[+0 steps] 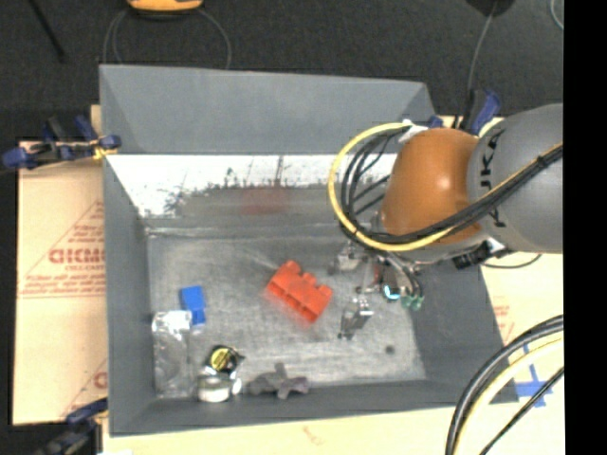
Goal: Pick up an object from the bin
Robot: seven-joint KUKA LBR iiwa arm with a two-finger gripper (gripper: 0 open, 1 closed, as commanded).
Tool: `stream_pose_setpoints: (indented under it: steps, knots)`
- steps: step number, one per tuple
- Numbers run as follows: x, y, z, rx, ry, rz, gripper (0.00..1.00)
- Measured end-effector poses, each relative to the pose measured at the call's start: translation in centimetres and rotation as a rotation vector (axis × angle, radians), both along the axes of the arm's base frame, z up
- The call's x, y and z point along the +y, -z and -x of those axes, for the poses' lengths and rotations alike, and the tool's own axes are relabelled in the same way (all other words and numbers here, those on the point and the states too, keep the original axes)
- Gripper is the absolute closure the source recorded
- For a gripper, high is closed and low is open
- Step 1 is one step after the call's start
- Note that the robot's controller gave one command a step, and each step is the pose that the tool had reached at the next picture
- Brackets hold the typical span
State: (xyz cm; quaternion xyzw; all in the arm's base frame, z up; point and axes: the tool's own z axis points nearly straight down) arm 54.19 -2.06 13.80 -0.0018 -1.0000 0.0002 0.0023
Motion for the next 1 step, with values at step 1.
stream_pose_setpoints:
  steps: [1]
  knots:
    - [3.46, 6.22, -5.05, -0.009, -0.313, 0.002, 0.00]
